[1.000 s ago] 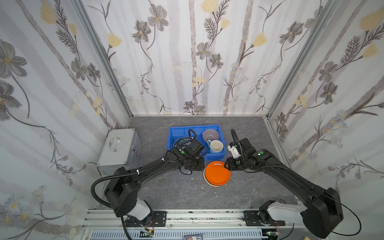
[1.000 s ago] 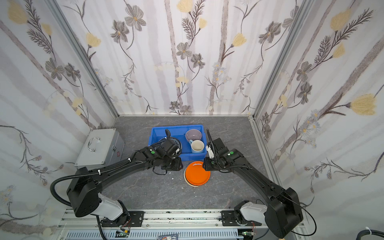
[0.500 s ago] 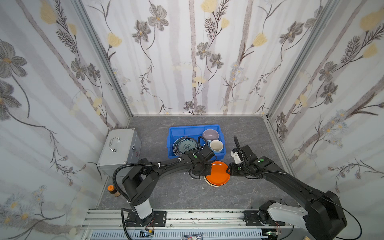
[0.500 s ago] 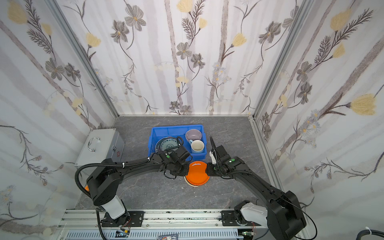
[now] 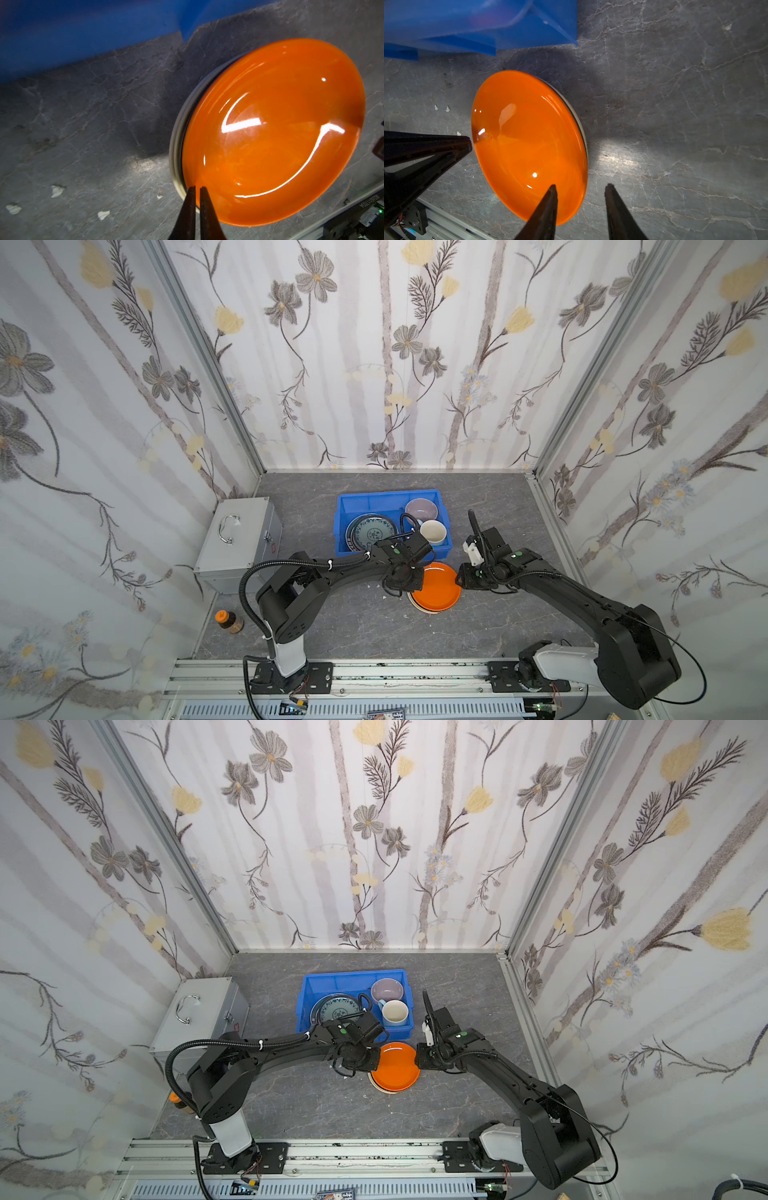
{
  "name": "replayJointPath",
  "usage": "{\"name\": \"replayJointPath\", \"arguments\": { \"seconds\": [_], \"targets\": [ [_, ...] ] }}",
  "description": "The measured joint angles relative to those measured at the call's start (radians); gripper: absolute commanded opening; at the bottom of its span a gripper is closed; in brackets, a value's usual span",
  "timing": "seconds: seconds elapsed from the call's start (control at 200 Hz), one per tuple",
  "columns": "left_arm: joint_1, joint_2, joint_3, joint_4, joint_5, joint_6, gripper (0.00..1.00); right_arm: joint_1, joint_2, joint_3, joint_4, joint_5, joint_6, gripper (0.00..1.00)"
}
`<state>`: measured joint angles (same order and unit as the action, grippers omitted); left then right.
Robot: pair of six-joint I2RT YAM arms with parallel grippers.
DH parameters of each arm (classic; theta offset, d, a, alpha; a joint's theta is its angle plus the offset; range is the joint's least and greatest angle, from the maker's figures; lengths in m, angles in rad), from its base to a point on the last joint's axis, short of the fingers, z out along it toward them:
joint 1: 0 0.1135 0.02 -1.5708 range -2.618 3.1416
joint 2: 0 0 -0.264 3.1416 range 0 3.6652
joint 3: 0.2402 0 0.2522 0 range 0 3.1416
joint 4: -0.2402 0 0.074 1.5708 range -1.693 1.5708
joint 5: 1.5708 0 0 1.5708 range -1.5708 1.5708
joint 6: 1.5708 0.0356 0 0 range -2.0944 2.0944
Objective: Place the mixed dishes into the plastic bin
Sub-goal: 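Close the left and right grippers on opposite rims of the orange plate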
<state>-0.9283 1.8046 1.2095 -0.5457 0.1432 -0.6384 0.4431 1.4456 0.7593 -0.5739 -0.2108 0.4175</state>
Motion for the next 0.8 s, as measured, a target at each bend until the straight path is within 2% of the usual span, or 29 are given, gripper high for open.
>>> {"name": "replayJointPath", "arguments": {
  "seconds": [0.28, 0.584, 0.799],
  "targets": [
    [0.014, 0.034, 0.023, 0.022, 0.000, 0.010, 0.06, -0.017, 0.043, 0.034, 0.002, -0.019, -0.020, 0.39],
    [0.019, 0.072, 0.035, 0.084, 0.000, 0.025, 0.03, -0.018, 0.077, 0.038, 0.023, -0.056, -0.034, 0.34],
    [0.019, 0.058, 0.031, 0.076, 0.007, 0.028, 0.03, -0.018, 0.092, 0.038, 0.041, -0.078, -0.034, 0.31]
  ]
}}
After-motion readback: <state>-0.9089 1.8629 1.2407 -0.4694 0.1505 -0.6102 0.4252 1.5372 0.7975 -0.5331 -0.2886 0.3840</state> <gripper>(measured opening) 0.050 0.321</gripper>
